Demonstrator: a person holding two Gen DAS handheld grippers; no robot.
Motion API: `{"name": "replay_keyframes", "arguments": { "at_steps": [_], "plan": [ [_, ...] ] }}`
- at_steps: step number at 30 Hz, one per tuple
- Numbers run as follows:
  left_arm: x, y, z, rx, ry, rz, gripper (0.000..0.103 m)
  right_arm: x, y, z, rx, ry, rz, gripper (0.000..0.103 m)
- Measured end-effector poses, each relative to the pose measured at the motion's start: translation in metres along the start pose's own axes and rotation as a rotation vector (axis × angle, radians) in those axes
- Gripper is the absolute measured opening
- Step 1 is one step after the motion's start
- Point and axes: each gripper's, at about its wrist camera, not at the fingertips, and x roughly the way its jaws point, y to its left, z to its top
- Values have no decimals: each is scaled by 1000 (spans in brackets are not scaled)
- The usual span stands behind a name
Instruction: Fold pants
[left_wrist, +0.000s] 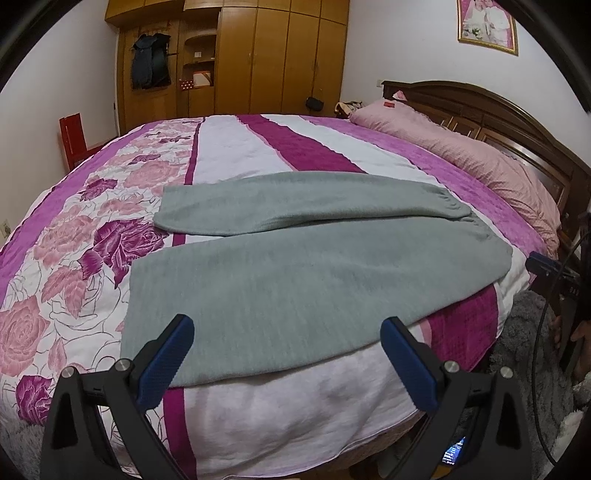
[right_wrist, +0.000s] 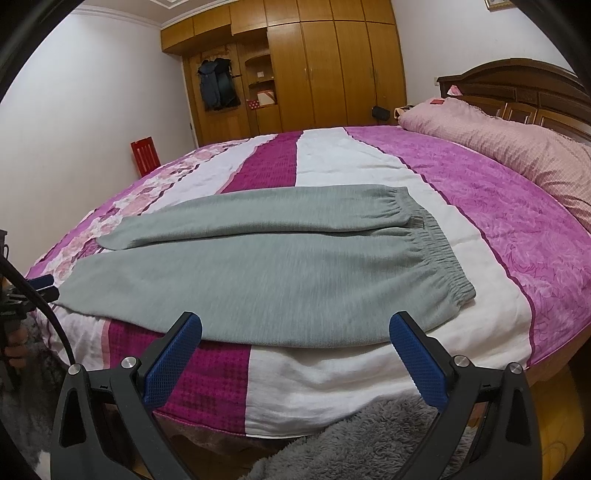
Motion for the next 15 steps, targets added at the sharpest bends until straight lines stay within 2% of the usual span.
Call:
{"name": "replay_keyframes", "arguments": {
  "at_steps": [15],
  "plan": [
    [-2, -3, -1, 12, -7, -4, 103, -2, -4, 0, 28, -7, 10, 101]
  ]
}}
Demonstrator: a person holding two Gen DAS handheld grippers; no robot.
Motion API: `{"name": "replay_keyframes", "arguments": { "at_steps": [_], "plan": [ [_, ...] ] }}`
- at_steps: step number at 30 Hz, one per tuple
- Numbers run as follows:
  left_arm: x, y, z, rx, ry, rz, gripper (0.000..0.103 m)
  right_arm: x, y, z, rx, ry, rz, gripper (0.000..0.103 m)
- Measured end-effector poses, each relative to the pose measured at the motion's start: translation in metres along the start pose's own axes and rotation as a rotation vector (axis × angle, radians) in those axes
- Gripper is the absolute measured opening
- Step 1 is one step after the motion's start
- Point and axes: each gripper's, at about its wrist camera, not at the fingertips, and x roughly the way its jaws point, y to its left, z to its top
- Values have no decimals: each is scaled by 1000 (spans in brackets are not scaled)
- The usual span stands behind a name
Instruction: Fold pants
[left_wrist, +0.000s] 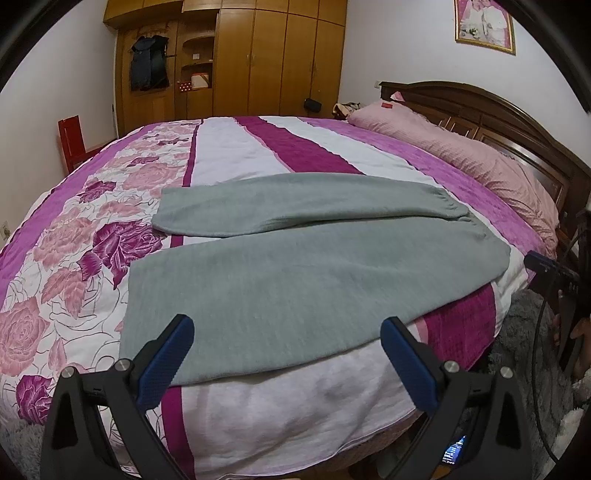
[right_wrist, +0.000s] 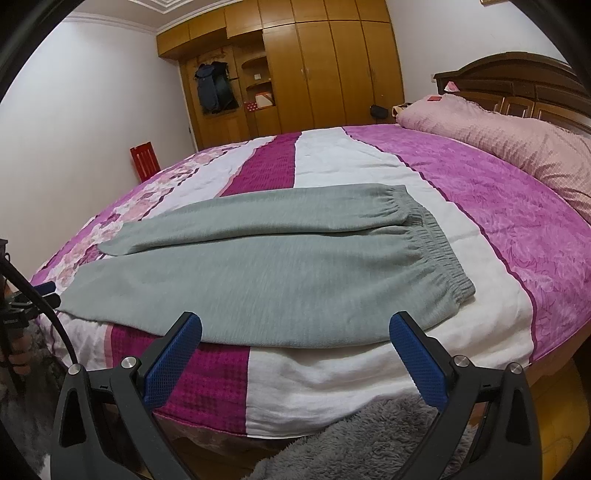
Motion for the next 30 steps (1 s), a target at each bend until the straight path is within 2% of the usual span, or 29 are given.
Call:
{"name": "replay_keyframes", "arguments": {
  "at_steps": [30],
  "plan": [
    [0, -1, 1, -1, -2, -10, 103, 2, 2, 1, -24, 9, -11, 101]
  ]
}}
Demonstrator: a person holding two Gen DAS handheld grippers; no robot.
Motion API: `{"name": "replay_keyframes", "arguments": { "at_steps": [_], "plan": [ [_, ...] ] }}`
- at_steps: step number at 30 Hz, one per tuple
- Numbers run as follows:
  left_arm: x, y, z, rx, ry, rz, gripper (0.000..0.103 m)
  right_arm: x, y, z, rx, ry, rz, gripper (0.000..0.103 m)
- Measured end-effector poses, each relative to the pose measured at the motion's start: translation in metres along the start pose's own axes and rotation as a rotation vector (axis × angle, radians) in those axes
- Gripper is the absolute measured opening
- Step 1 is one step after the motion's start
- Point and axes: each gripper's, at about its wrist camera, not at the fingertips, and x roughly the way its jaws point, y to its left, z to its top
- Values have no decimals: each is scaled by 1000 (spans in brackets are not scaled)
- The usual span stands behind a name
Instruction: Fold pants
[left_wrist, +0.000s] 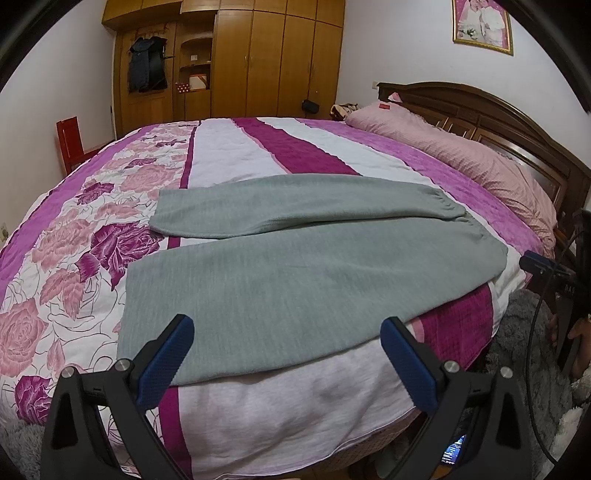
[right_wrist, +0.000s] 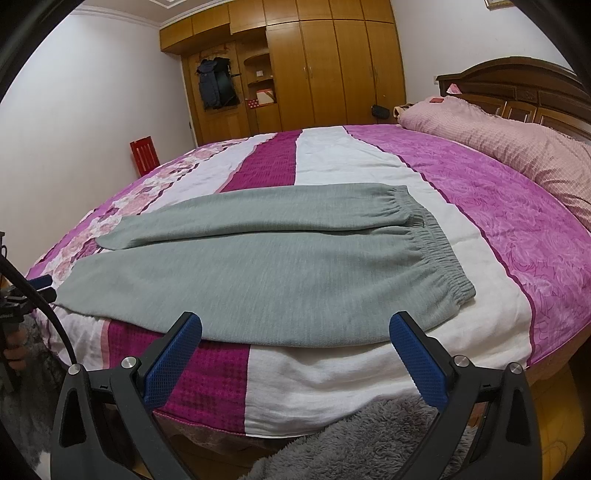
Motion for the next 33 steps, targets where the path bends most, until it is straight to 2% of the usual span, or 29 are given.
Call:
{"name": "replay_keyframes", "arguments": {
  "at_steps": [9, 16, 19, 23, 27, 30, 33],
  "plan": [
    [0, 1, 0, 2, -1, 0, 103, 1, -1, 1, 3, 6, 6, 101],
    [3, 1, 3, -8, 13, -4, 103, 2, -6, 13, 53, 31, 119, 101],
    [1, 1, 12, -12, 20, 20, 103, 0, -5, 23, 84, 23, 168, 101],
    [-16, -2, 42, -4, 17, 31, 103, 3, 2, 46, 49, 14, 193, 101],
    [-29, -7, 81, -22, 5, -4, 103, 4, 13, 78, -4, -9, 232, 101],
    [-26, -10, 113, -8, -11, -2, 103, 9, 21, 105, -52, -1, 253, 101],
    [-9, -8, 142, -15, -4, -50, 103, 18, 29, 132, -125, 4, 258, 101]
  ]
}}
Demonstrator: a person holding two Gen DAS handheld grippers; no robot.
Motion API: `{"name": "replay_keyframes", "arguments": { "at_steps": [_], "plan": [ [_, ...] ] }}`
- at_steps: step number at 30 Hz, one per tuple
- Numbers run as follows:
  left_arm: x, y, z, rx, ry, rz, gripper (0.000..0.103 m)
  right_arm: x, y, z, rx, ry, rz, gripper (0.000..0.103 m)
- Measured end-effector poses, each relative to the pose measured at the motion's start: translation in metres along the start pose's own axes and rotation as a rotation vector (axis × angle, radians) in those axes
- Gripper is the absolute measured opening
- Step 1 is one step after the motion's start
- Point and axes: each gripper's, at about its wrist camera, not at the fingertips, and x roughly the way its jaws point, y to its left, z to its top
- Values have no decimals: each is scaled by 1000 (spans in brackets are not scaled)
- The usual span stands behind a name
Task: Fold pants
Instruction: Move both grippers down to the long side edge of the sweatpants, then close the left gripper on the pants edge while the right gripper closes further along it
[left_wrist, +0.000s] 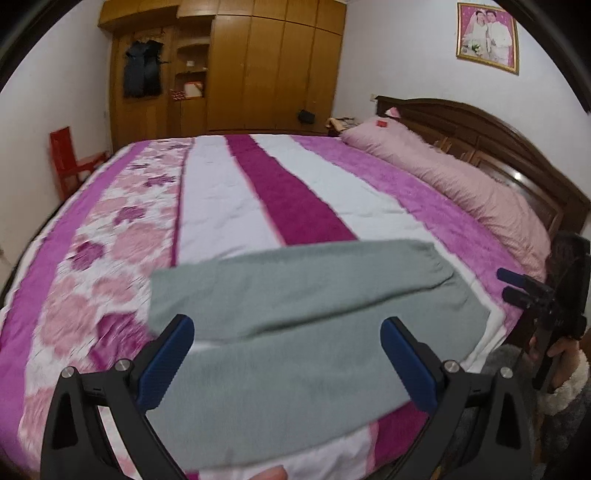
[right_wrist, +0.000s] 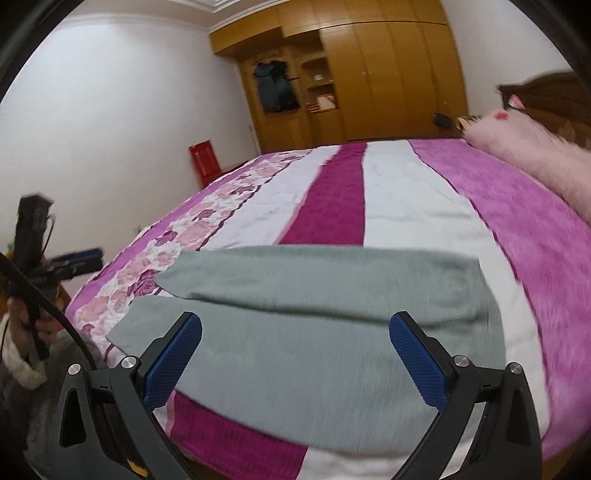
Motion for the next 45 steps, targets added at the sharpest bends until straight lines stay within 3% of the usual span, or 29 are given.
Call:
{"name": "replay_keyframes", "arguments": {
  "at_steps": [6, 13, 16, 18, 22, 23, 25, 34, 39, 42, 45],
  "plan": [
    [65, 3, 48, 94, 74, -56, 103, 47, 0, 52, -143, 73, 68, 100],
    [156, -5, 81, 348, 186, -87, 103, 176, -14, 87, -311, 356, 211, 62],
    [203, -6, 84, 420, 229, -113, 103, 230, -21, 87, -436, 458, 207, 59],
    [237, -3, 84, 438, 265, -120, 103, 255, -30, 83, -498, 492, 179, 59],
    [306, 13, 81, 394, 389, -160, 92, 298, -55, 83, -550, 582, 190, 57],
    [315, 16, 79, 391, 399, -166, 92, 306, -61, 83, -546, 610, 218, 54],
    [334, 22, 75, 424, 403, -145, 91, 319, -69, 81, -576, 657, 226, 40],
    [362, 49, 76, 468, 394, -147, 95, 342, -96, 79, -589, 746, 284, 36],
    [347, 30, 71, 588, 373, -144, 75, 338, -89, 76, -697, 792, 290, 32],
    [346, 24, 69, 652, 398, -151, 75, 347, -90, 76, -668, 856, 294, 34],
    [349, 28, 75, 645, 459, -186, 75, 349, -79, 78, -747, 882, 289, 33]
  ]
}}
